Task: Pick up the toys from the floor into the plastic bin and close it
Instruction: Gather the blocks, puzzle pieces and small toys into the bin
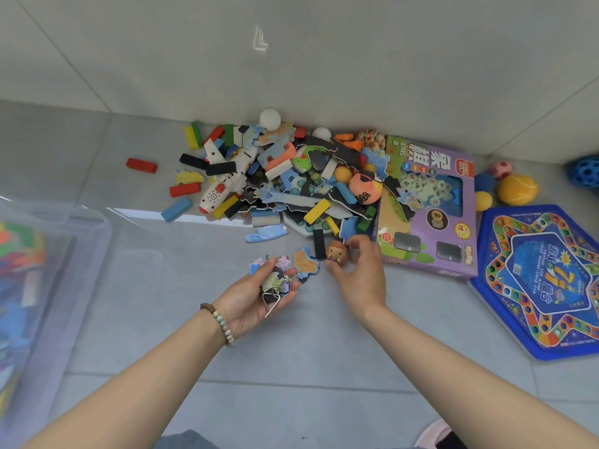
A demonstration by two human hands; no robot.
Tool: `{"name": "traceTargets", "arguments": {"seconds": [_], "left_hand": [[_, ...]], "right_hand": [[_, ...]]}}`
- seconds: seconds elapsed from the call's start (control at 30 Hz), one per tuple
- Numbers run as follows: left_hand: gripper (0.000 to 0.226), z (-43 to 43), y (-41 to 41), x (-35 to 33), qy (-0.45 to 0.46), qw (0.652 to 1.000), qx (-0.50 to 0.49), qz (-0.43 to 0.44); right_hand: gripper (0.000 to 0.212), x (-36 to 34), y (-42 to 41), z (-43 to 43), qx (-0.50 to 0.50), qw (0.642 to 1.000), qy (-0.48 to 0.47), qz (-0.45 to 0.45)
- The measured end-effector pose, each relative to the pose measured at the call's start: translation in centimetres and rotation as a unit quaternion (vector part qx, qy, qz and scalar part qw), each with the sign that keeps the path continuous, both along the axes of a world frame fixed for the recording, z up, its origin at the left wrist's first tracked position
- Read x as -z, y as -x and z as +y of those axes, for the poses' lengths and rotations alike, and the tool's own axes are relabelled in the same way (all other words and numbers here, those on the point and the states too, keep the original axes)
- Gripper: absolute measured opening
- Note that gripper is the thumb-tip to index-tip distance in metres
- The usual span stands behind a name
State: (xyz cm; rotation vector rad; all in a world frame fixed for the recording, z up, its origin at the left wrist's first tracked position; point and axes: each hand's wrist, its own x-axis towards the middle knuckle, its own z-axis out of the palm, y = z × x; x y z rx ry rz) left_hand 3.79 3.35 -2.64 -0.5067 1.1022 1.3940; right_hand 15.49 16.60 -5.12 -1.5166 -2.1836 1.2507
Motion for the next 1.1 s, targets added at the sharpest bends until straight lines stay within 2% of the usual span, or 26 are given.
{"name": "traceTargets", "arguments": {"seconds": [0.1,0.3,0.4,0.5,0.6,0.73,0.93,1.1], "left_hand": [[0.02,0.1,0.0,0.2,0.006,1.0,0.006,0.009],[0.02,-0.1,0.3,0.6,0.003,1.0,0.005,0.016],[0.02,-0.3,0.5,0.8,0.009,1.0,-0.002,0.018],[0.02,-0.1,0.6,0.7,0.009,1.0,-0.005,0.018],[0.02,-0.1,0.8,0.5,0.007,1.0,-0.011,0.018],[0.019,-0.6,1.1,0.5,0.017,1.0,-0.015,0.016],[0.019,-1.4,1.3,0.6,0.021,0.999,-0.024,0.017],[0.018,-1.0,1.0,0.0,0.029,0.999,-0.014,0.017]], "right_hand": [[0.046,0.2,0.5,0.1,0.012,1.0,-0.008,-0.003],[0.09,0.3,1.3,0.7,-0.026,0.997,-0.052,-0.048],[0.097,0.6,1.7,0.6,-0.044,0.994,-0.055,-0.083],[0.099,0.8,2.9,-0.1,-0.017,0.991,-0.071,-0.113],[0.091,1.0,4.0,-0.5,0.055,0.988,-0.06,-0.132],[0.058,1.2,3.6,0.1,0.068,0.988,-0.06,-0.126],[0.024,1.1,1.6,1.3,0.071,0.997,0.012,-0.005],[0.018,0.8,0.9,1.6,0.048,0.998,0.035,-0.011]]}}
